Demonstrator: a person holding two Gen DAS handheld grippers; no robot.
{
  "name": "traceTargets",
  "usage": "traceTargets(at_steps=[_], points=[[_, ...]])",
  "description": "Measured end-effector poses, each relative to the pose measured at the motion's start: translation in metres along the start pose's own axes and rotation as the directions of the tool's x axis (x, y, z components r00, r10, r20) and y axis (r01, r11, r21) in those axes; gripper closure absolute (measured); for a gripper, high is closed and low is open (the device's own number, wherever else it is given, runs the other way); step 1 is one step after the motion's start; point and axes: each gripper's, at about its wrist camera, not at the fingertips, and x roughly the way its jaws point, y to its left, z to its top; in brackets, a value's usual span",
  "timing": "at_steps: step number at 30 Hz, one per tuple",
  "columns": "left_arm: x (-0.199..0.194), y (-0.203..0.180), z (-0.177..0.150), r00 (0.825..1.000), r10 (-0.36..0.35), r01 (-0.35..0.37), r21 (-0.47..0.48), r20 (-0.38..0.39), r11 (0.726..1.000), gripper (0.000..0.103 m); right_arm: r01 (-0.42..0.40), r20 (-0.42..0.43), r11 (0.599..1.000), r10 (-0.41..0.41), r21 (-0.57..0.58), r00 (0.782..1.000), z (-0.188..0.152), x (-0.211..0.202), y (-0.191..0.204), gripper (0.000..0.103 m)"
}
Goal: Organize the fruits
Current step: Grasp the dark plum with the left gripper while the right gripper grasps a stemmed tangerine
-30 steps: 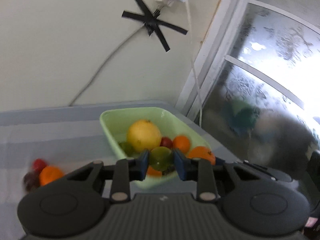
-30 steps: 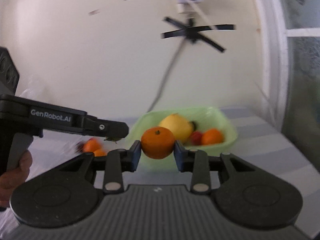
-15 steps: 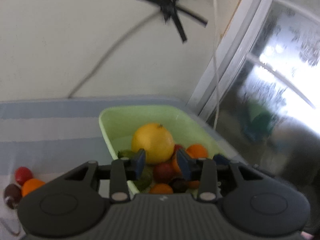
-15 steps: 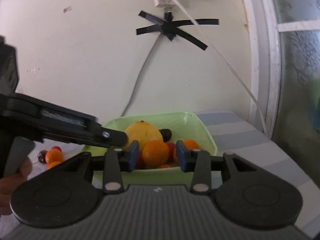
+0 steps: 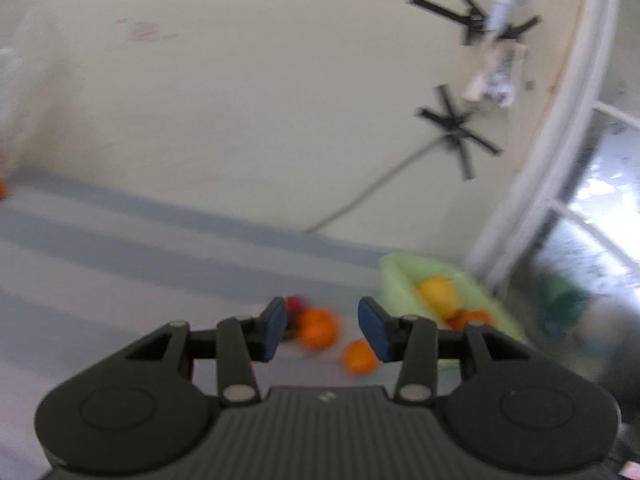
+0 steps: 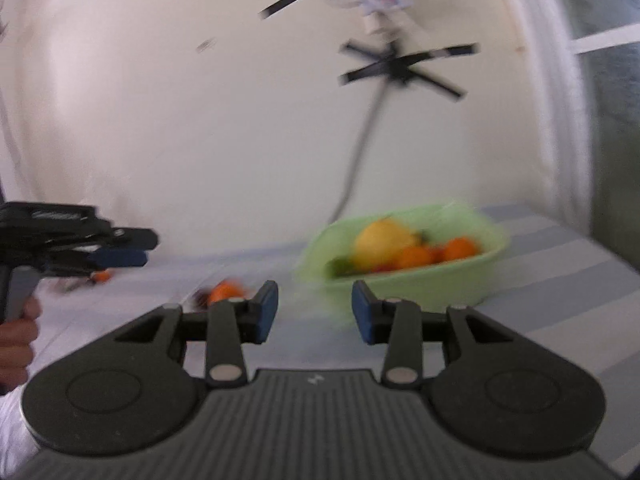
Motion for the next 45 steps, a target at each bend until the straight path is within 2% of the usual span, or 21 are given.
traceTargets(at_steps=[1, 3, 6, 9, 12, 18, 26, 32, 34, 35, 38, 42, 43, 45], points=[[-0.002, 0.006, -0.004, 1.0, 0.029, -0.029, 0.002, -0.001, 1.0, 0.062, -0.026, -0.019, 1.0, 0.026, -0.01, 0.999, -0.004, 0.002, 0.009, 0.059], [-0.003, 0.015, -0.013, 0.998, 0.061, -0.061, 0.015, -0.002, 0.998, 0.062, -0.074, -0.055, 0.997, 0.072, -0.021, 0.996, -0.012, 0.009, 0.025, 0.051], [-0.001, 0.02, -0.024, 0.996, 0.089, -0.088, 0.052, -0.009, 0.995, 0.062, -0.071, -0.1, 0.995, 0.063, -0.071, 0.993, -0.018, 0.016, 0.047, 0.048], [0.003, 0.025, -0.03, 0.997, 0.07, -0.069, 0.056, -0.023, 0.996, 0.062, -0.064, -0.115, 0.994, 0.054, -0.086, 0.992, -0.02, 0.021, 0.057, 0.043], [0.01, 0.028, -0.037, 0.996, 0.062, -0.059, 0.048, -0.058, 0.997, 0.062, -0.045, -0.173, 0.992, 0.024, -0.115, 0.985, -0.023, 0.03, 0.064, 0.043], [0.004, 0.025, -0.04, 0.999, 0.03, -0.028, 0.076, -0.034, 0.997, 0.062, -0.013, -0.228, 0.99, -0.021, -0.142, 0.973, -0.026, 0.039, 0.067, 0.044], [0.003, 0.029, -0.038, 0.999, -0.009, 0.011, 0.053, -0.039, 0.999, 0.061, 0.005, -0.193, 0.973, -0.051, -0.23, 0.98, -0.008, 0.07, 0.082, 0.045], [0.005, 0.039, -0.036, 0.998, -0.037, 0.037, -0.016, -0.052, 0.999, 0.06, 0.061, -0.239, 0.955, -0.135, -0.291, 0.962, -0.003, 0.116, 0.084, 0.048], [0.004, 0.043, -0.035, 0.997, -0.058, 0.056, -0.038, -0.048, 0.998, 0.059, 0.05, -0.275, 0.965, -0.122, -0.257, 0.954, 0.0, 0.124, 0.077, 0.066], [0.005, 0.046, -0.033, 0.996, -0.074, 0.072, -0.053, -0.047, 0.996, 0.057, 0.043, -0.289, 0.971, -0.112, -0.234, 0.951, 0.001, 0.125, 0.073, 0.07], [0.008, 0.057, -0.025, 0.987, -0.151, 0.143, -0.127, -0.055, 0.981, 0.053, 0.031, -0.297, 0.981, -0.088, -0.194, 0.951, 0.0, 0.113, 0.068, 0.07], [0.028, 0.067, -0.002, 0.957, -0.275, 0.247, -0.226, -0.098, 0.942, 0.047, -0.015, -0.282, 0.983, -0.038, -0.184, 0.959, -0.012, 0.08, 0.067, 0.07], [0.036, 0.065, 0.004, 0.949, -0.293, 0.264, -0.217, -0.113, 0.94, 0.047, -0.024, -0.279, 0.984, -0.027, -0.178, 0.96, -0.013, 0.074, 0.067, 0.07], [0.052, 0.058, 0.013, 0.948, -0.285, 0.264, -0.15, -0.141, 0.953, 0.047, -0.034, -0.279, 0.987, -0.011, -0.157, 0.96, -0.015, 0.068, 0.065, 0.07]])
